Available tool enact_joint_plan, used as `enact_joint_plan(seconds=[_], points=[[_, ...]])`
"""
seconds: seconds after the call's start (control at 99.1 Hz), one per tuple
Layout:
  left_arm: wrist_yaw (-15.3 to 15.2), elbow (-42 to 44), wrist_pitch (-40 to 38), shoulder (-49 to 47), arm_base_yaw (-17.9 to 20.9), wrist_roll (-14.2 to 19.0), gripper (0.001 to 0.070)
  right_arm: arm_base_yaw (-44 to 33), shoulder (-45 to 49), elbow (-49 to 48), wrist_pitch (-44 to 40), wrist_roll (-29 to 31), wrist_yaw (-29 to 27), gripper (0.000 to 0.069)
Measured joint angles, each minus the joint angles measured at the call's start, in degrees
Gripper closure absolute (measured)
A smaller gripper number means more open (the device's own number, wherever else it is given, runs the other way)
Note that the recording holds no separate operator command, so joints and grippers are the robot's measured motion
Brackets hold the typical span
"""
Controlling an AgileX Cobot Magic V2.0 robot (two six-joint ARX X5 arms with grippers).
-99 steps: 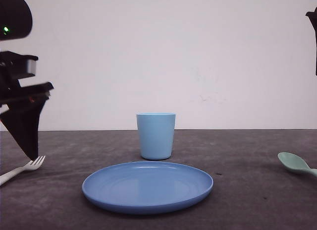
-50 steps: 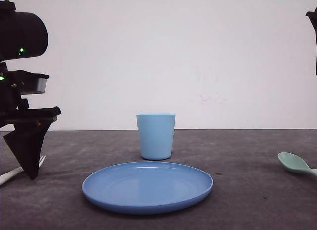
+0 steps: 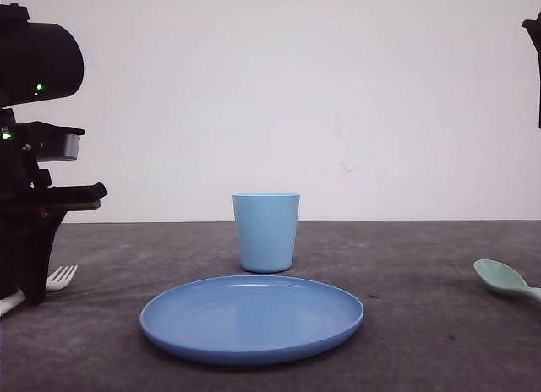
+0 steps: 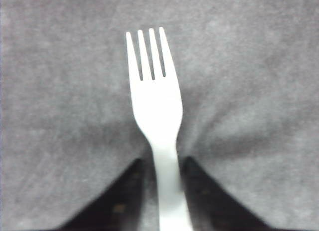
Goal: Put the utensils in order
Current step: 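Lower the left gripper over the white fork and close on its handle, then lift the white fork with the left gripper and carry it above the blue cup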
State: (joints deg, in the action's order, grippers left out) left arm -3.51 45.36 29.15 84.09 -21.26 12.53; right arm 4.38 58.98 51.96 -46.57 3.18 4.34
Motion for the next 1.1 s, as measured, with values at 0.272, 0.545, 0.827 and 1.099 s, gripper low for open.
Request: enact_joint_plan(seconds=[0.272, 0.545, 0.827, 1.099], points=[[0.00, 0.02, -0.22, 0.00, -0.04, 0.13, 0.0667, 0.00, 0.00, 0.00, 0.00, 0.00, 0.00, 0.0011], [-0.50, 0.37, -4.17, -4.17, -1.62, -0.02, 0.0667, 0.00, 0.00, 0.00, -0.02, 0.00, 0.00, 0.0011], [1.95, 4.87, -17.64, -11.19, -5.22, -0.02, 0.0667, 0.00, 0.00, 0.00, 0.04, 0.00, 0.00, 0.0011], [5.20, 4.87, -44.44, -10.01, -9.29, -0.44, 0.0667, 0.00, 0.00, 0.00, 0.04, 0.00, 0.00, 0.0011]])
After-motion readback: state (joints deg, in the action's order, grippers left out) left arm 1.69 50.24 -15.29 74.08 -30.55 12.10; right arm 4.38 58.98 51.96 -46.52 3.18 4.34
